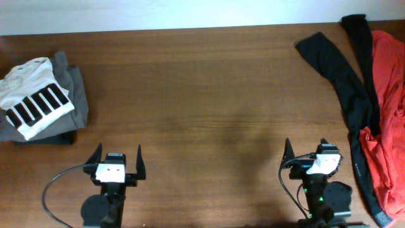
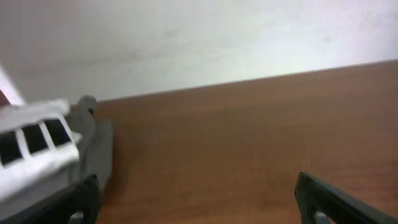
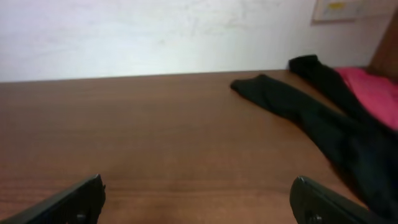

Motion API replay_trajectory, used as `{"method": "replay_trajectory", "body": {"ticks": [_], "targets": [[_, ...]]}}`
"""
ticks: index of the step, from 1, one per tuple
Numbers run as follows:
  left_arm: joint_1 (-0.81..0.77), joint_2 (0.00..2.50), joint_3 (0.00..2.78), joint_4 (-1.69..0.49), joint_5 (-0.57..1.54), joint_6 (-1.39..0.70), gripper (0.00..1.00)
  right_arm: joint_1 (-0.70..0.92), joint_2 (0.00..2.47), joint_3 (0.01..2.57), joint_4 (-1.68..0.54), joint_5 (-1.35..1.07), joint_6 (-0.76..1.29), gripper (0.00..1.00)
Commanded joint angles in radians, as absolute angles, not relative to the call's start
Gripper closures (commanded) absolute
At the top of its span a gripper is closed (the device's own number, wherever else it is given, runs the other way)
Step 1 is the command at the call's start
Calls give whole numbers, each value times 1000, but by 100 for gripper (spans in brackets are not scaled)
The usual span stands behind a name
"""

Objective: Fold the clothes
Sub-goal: 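Reach the right gripper to the red shirt and grasp its edge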

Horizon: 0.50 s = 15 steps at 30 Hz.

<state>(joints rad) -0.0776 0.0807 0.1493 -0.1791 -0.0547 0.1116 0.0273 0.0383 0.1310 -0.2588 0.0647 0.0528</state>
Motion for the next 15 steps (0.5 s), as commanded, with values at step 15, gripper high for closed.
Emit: {"method": "replay_trajectory", "body": {"ticks": [15], "targets": [[-83, 775, 773, -488, -29, 117, 1, 18, 712, 811, -686, 185, 68, 1]]}}
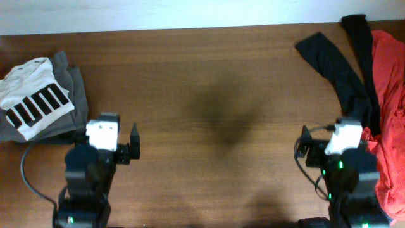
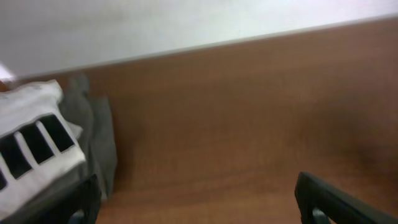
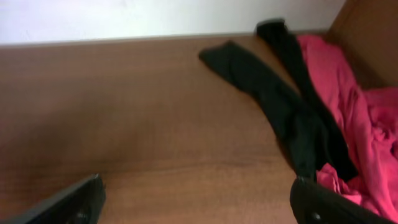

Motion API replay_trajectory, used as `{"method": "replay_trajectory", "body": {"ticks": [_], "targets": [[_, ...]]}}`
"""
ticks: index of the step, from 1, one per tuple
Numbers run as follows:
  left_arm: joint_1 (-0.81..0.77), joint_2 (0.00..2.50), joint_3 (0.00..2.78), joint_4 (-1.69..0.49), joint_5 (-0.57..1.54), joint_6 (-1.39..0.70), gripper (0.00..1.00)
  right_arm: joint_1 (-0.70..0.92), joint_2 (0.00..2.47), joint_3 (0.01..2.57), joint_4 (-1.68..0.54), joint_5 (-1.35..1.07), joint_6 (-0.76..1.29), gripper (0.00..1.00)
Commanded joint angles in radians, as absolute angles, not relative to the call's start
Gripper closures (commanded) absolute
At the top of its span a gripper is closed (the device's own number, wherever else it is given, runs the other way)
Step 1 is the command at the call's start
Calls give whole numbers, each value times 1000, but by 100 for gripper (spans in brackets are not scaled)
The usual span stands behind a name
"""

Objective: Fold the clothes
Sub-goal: 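Reach the right gripper to the red shirt and grasp its edge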

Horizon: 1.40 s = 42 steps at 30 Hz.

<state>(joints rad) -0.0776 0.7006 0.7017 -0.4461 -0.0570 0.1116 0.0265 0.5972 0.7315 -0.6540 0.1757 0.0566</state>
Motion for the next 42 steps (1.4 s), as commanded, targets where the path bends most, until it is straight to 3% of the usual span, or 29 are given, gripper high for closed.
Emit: {"method": "replay_trajectory", "body": {"ticks": [1, 6, 15, 21, 33, 42], "targets": [[-83, 801, 791, -501, -17, 117, 1, 18, 749, 835, -701, 184, 68, 1], [-82, 856, 811, -513, 23, 117, 1, -43, 912, 919, -747, 286, 148, 1], [-83, 855, 811, -507, 23, 117, 1, -456, 1151, 926, -818, 327, 245, 1], [-83, 855, 811, -502, 23, 117, 1, -628, 1312, 926, -791, 297, 245, 3], [-83, 855, 811, -499, 23, 117, 1, -683, 1561, 926, -632, 270, 245, 16], [-83, 855, 811, -507, 23, 117, 1, -683, 1606, 926, -497, 270, 239, 23]]}}
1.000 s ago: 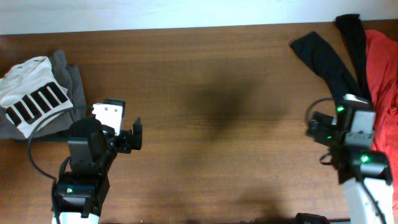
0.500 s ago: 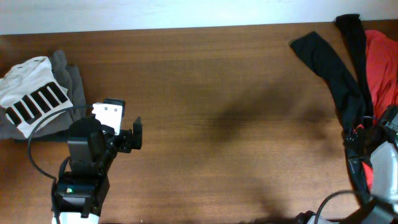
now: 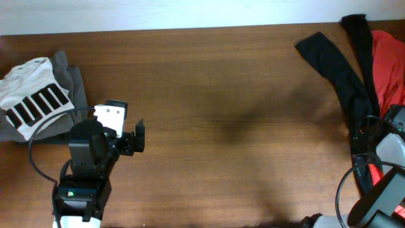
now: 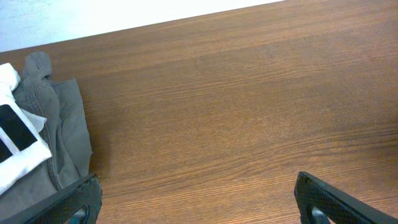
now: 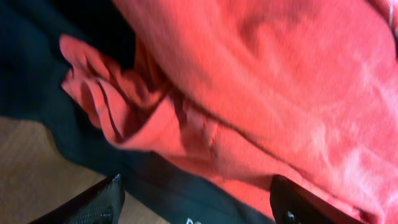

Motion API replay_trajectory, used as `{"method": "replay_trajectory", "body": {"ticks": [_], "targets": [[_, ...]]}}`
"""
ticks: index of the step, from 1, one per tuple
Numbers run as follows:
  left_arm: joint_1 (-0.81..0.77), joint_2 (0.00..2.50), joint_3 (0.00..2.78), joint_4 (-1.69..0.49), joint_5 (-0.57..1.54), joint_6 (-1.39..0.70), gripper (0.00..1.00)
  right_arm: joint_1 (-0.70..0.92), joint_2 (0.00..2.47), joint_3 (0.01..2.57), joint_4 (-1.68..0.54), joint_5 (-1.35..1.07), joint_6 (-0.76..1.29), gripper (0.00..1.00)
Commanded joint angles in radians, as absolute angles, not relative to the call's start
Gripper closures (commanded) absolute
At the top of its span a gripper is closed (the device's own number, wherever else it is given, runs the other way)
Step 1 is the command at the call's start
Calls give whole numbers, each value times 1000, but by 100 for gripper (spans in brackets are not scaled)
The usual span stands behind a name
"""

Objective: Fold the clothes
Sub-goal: 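Reach the right gripper to the red shirt and grasp its edge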

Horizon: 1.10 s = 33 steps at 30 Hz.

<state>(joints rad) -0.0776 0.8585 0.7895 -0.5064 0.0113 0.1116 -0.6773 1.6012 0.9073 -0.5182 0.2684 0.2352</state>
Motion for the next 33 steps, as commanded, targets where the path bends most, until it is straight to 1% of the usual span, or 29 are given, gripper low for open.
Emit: {"method": "replay_trajectory", "body": {"ticks": [1, 3, 14, 21, 27, 30, 33], "targets": [[-83, 855, 811, -507, 23, 117, 2, -683, 1606, 926, -492, 270, 232, 23], [-83, 855, 811, -507, 23, 117, 1, -683, 1607, 926, -470, 270, 207, 25], [-83, 855, 811, -507, 23, 117, 2, -683, 1612, 926, -468, 302, 191, 29], [-83, 855, 811, -507, 23, 117, 2, -724, 1612, 924, -476, 306, 189, 35], [-83, 855, 811, -507, 23, 117, 2, -742, 1613, 915, -471, 278, 192, 37], [-83, 855, 811, -506, 23, 117, 2, -742, 1613, 915, -471, 266, 192, 41], [-83, 855, 811, -507, 23, 117, 2, -742, 1613, 915, -474, 266, 192, 47]]}}
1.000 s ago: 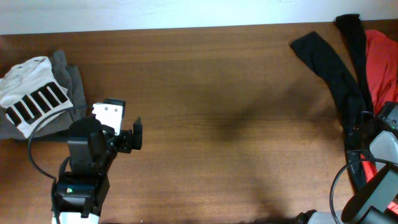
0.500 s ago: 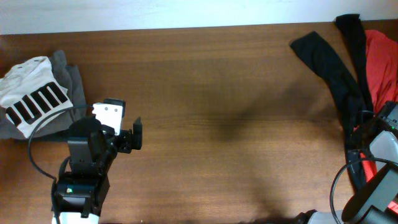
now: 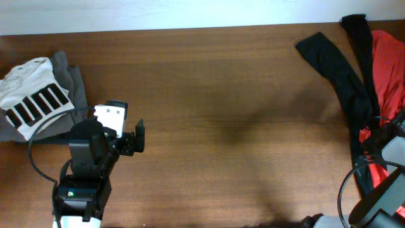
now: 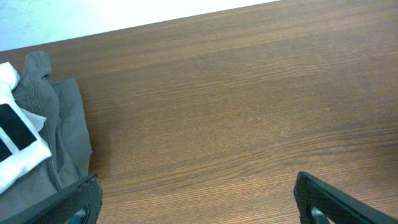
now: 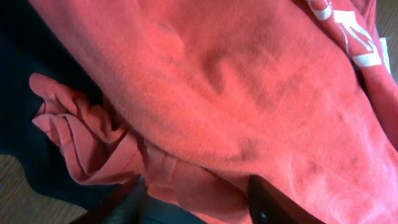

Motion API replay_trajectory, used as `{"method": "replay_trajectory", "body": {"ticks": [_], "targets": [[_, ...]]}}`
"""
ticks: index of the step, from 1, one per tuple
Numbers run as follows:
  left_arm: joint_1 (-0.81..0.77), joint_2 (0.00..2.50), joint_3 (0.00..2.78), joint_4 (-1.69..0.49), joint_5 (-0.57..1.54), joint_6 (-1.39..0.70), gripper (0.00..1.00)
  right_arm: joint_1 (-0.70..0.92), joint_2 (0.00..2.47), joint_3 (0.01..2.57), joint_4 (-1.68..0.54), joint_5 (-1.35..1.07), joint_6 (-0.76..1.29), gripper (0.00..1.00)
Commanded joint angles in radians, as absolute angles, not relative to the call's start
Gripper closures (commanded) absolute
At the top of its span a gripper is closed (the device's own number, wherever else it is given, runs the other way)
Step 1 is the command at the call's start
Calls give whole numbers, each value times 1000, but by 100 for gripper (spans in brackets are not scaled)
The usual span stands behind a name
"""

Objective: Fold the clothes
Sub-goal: 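Reach the right gripper to the red shirt and grasp its edge, then drag the red shirt with the right gripper toward the table center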

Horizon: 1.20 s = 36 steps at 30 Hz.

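Observation:
A red garment (image 3: 387,60) lies crumpled at the table's right edge, partly over a long black garment (image 3: 342,76). My right gripper (image 3: 378,132) is down on that pile. In the right wrist view red cloth (image 5: 236,93) fills the frame, and the right gripper (image 5: 193,202) is open, its jaws half narrowed around a fold of it. Black cloth (image 5: 37,155) shows at the left. My left gripper (image 3: 126,142) hovers open over bare wood, holding nothing (image 4: 196,199).
A folded white shirt with black stripes (image 3: 35,104) rests on a grey garment (image 3: 71,95) at the left edge; the grey cloth (image 4: 62,137) also shows in the left wrist view. The brown wooden table (image 3: 221,95) reaches back to a white wall.
The right gripper's jaws have narrowed around a fold of the red garment and sit closer to it. The left arm and the folded stack have not moved.
Both grippers first stood open, low at the table's near edge. Then both arms were raised, the right one nearer the clothes pile. Then the right gripper was down over the red garment, and the left above the table. Now the right jaws have narrowed on a red fold.

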<state>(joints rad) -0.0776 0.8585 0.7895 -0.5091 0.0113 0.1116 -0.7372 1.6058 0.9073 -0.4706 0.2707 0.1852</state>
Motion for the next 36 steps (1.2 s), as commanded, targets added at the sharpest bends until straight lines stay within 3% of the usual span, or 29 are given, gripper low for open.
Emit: {"method": "replay_trajectory", "body": {"ticks": [1, 4, 10, 12, 13, 15, 25, 29, 36], "targets": [[-83, 855, 811, -507, 22, 117, 2, -742, 1613, 913, -475, 266, 192, 48], [-83, 855, 811, -506, 22, 117, 2, -742, 1618, 902, -474, 266, 192, 50], [-83, 855, 811, -507, 22, 117, 2, -742, 1630, 888, -466, 267, 192, 63], [-83, 855, 811, -507, 23, 117, 2, -742, 1630, 888, -464, 267, 191, 73], [-83, 855, 811, -506, 23, 117, 2, -742, 1630, 888, -464, 267, 192, 87], [-83, 855, 811, -506, 22, 117, 2, -742, 1628, 890, -466, 267, 192, 96], [-83, 855, 811, -500, 22, 117, 2, -622, 1451, 1099, -642, 105, 133, 96], [-83, 855, 811, -487, 22, 117, 2, -443, 1343, 1209, -752, 24, 75, 96], [-83, 855, 811, -487, 22, 117, 2, 40, 1232, 1251, -877, 7, 93, 96]]}}
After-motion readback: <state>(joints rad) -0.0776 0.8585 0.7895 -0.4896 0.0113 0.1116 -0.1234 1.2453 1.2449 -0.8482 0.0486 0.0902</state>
